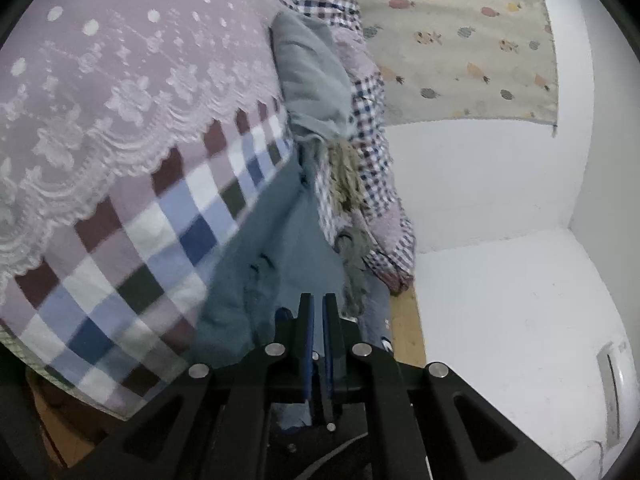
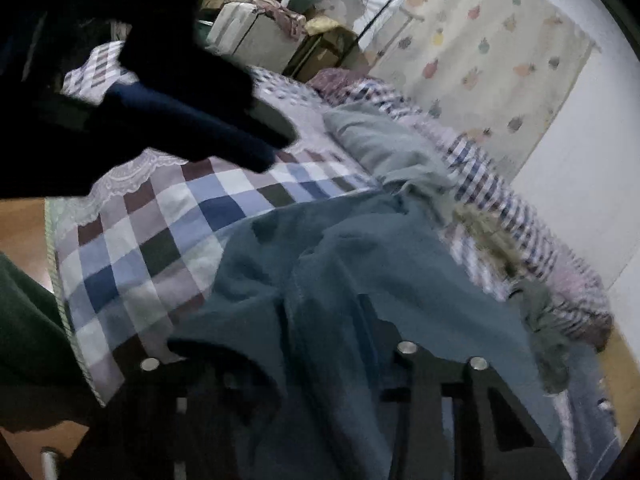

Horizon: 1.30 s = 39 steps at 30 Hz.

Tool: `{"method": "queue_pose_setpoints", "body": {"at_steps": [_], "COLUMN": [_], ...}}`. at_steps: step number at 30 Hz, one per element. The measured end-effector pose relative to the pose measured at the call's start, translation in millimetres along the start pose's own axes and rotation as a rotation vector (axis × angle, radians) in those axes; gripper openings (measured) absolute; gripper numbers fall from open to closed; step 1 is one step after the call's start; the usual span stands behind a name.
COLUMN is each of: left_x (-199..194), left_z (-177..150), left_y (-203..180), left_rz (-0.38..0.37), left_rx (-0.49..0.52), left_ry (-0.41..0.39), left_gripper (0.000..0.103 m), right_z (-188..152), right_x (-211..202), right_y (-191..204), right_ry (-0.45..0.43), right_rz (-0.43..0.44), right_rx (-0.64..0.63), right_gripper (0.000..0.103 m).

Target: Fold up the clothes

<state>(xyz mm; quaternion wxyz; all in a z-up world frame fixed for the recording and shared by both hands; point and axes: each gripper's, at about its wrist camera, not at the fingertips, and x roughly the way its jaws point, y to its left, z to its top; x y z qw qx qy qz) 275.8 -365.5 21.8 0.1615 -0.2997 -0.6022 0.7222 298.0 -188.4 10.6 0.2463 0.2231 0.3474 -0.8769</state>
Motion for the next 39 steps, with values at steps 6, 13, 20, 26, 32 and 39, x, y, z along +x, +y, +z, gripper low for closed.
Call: {"method": "queue_pose_setpoints", "body": {"at_steps": [6, 13, 20, 26, 32, 39], "left_x": [-2.0, 25.4, 103.6, 156.7, 205.1, 251.2], "left_z": [12.7, 40.3, 76.7, 107.4, 138.2, 160.1], "left_y": [-3.1, -30.4, -32.0, -44.1, -49.8, -56.0], "left_rz": [0.055, 0.168, 0.229, 0.183, 0.169, 0.177], "left_rx": [0.024, 0.163, 0.276, 0.354, 0.369, 0.388], "left_ry": [-0.033, 0.004, 0.216, 0.336, 0.379, 0.421], "left_gripper": [0.028, 0.066, 0.071, 0.071, 0.071, 0.071], "right_z": [4.6, 10.2, 12.1, 11.4, 11.2, 10.8], "right_x": [-5.7, -22.1, -36.0, -44.5, -44.2, -42.5], "right_y": [-14.5, -39.5, -62.9, -81.3, -84.5, -89.3], "right_ry": [0.018, 0.003, -0.022, -0.036, -0.027, -0.012], "right_rz": [0.074, 0.157, 0.23, 0.261, 0.284, 0.301], "right_rx": [0.088, 0.204, 0.289, 0.339, 0.336, 0.343], "right_gripper": [0.008, 0.007, 0.007, 0.007, 0.007, 0.007]}}
